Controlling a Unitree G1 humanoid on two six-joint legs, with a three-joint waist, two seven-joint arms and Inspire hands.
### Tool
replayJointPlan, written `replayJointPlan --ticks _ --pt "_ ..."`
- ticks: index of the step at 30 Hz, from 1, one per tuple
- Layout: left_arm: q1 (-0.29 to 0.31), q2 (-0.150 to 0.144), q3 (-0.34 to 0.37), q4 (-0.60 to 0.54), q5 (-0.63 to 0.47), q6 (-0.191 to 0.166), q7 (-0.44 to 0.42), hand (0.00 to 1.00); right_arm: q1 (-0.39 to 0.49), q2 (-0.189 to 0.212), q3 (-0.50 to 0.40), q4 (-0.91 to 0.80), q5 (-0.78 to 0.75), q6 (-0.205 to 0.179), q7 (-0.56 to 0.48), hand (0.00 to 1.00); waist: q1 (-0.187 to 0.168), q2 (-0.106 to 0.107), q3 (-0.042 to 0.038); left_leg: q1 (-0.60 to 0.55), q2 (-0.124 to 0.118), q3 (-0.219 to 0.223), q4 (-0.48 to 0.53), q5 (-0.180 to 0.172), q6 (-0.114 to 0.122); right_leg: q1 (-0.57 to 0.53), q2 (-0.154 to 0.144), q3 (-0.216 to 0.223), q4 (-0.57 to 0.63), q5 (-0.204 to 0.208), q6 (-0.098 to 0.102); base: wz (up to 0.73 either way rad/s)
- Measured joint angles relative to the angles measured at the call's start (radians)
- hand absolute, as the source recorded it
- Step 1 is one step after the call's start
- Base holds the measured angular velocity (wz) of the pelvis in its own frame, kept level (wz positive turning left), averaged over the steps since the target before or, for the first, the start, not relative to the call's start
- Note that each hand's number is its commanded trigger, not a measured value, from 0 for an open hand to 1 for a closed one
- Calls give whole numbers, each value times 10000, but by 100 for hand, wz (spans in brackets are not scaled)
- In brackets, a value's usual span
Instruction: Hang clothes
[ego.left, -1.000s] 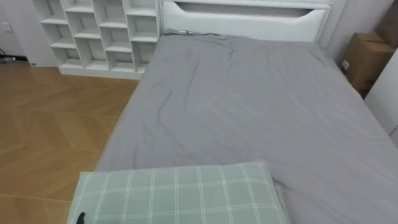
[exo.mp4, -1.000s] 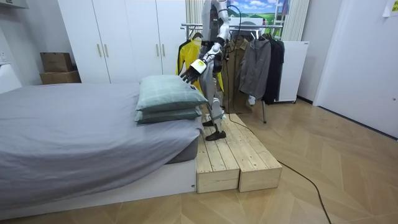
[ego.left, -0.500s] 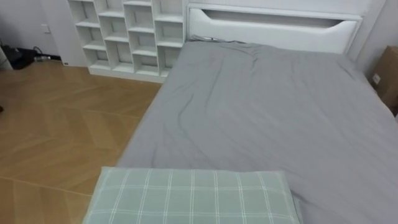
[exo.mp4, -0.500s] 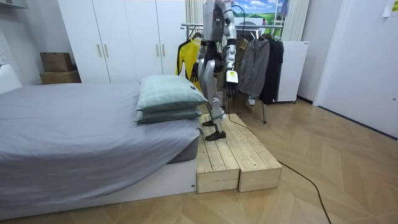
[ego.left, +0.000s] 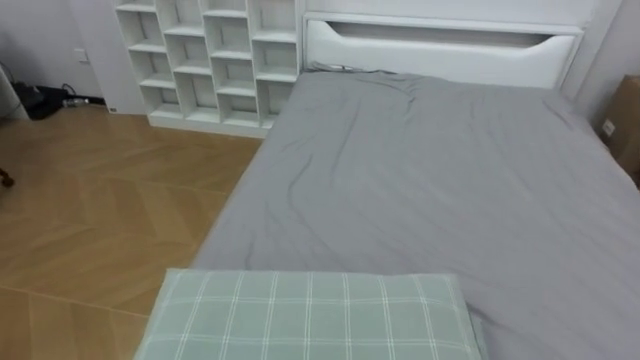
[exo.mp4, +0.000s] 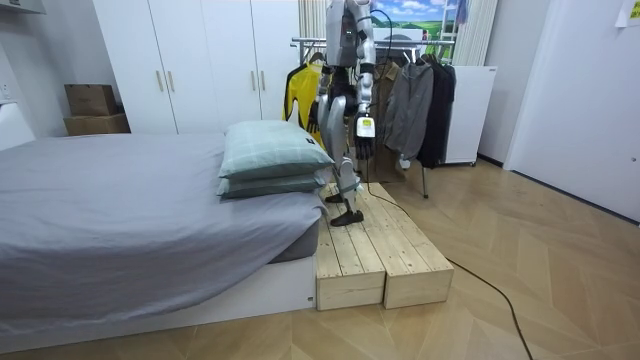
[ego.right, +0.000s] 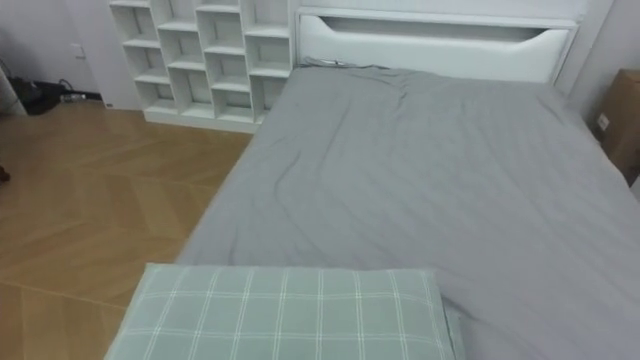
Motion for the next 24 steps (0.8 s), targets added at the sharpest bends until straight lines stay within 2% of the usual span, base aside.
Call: replayJointPlan --ticks 6,7,9,14,18,24 --pt "-484 -4 -200 -36 152 -24 -308 0 68 40 -13 2 -855 96 -95 0 -241 -25 38 53 20 -12 21 -4 -4 30 -3 0 178 4 -6 1" --pt "-557 -4 -208 -33 152 -26 -394 0 86 85 -13 3 -1090 132 -109 0 -261 -16 93 131 21 2 -2 -10 -11 81 -3 26 175 4 -5 -4" --pt "-650 8 -342 -24 139 -26 -463 0 123 92 -76 0 -1227 286 -134 0 -354 9 132 188 30 1 -60 -70 -27 133 9 58 157 0 1 -2" --pt "-717 13 -438 -16 144 -23 -554 0 301 181 -74 10 -1469 574 -142 0 -387 52 125 284 31 24 -181 -81 -25 139 21 223 163 0 1 -4" --pt "-717 12 -547 -17 144 -15 -557 0 305 187 -73 10 -1503 882 -131 0 -466 104 97 350 32 22 -228 -81 -26 137 24 234 175 1 0 -1" --pt "-718 7 -584 -11 152 5 -618 0 277 187 -76 -59 -1565 1143 -112 0 -484 106 100 371 40 9 -219 -81 -26 131 28 229 225 2 -2 0"
